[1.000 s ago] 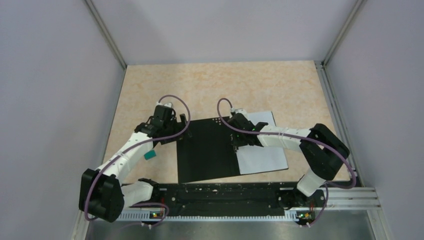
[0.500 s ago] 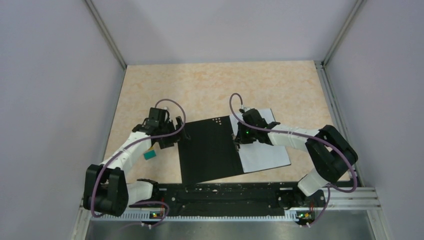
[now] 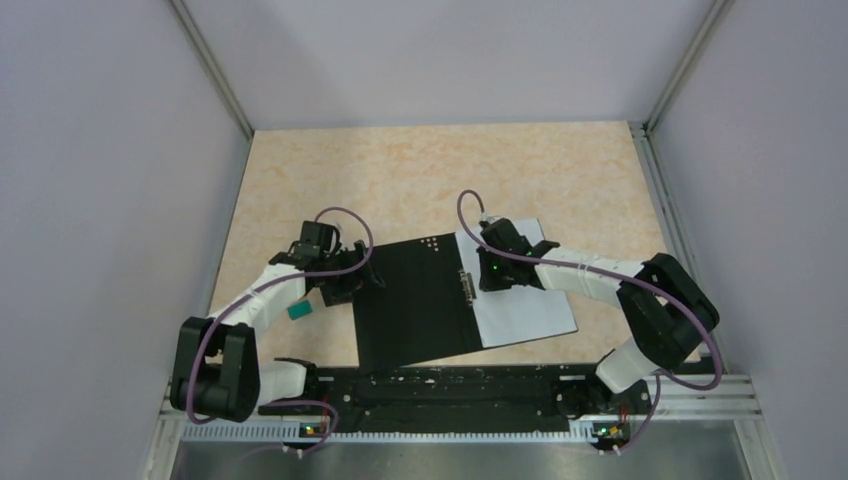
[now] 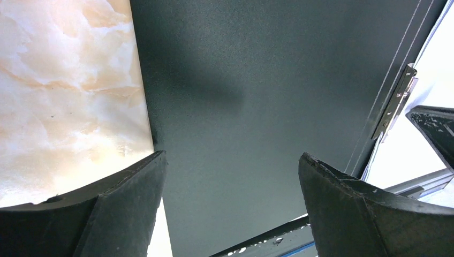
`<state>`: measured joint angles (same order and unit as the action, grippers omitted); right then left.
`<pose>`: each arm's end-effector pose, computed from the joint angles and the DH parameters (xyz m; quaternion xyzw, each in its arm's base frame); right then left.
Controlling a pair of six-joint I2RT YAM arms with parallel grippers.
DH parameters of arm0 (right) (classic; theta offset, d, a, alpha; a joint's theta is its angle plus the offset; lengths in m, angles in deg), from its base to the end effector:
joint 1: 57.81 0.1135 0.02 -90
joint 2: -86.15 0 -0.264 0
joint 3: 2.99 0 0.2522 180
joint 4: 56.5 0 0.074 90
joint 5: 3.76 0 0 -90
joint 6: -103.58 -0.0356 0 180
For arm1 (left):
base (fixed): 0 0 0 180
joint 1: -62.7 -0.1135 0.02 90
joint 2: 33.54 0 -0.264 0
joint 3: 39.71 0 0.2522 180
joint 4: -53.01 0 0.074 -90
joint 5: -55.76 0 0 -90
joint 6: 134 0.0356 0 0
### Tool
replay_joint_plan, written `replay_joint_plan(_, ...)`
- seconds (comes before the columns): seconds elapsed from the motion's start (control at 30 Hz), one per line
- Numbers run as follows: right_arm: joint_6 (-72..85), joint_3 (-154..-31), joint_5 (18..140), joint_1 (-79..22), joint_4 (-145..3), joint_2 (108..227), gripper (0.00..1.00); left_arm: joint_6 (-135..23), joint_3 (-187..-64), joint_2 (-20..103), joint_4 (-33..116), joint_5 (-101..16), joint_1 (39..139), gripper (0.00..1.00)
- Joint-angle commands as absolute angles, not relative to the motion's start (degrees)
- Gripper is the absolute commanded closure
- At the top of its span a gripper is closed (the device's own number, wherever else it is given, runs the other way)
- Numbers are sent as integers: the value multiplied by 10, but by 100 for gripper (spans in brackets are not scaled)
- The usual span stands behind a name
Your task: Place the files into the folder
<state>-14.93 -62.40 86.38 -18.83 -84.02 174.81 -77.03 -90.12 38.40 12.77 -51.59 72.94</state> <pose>0.2285 0.1848 0.1625 -0.0871 0.9543 0.1579 0.2384 0.2184 -0.0502 0.1768 -0.1534 0.9471 -0.2249 0.1702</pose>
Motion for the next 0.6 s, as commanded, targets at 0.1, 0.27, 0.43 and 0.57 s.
replay_joint_plan(0.1,-166,-702,1005,-101,-954,1711,81,-780,-914,357,131,-496,727,5)
replay_joint_plan(0.27,-187,-744,1042,-51,-973,1737,80,-790,-921,331,110,-441,725,5)
replay_joint_plan(0.43,-191,-771,1048,-45,-972,1793,82,-797,-926,304,95,-412,718,5)
replay_joint_plan(0.57,-192,-798,1060,-37,-980,1835,85,-793,-929,297,89,-415,716,5)
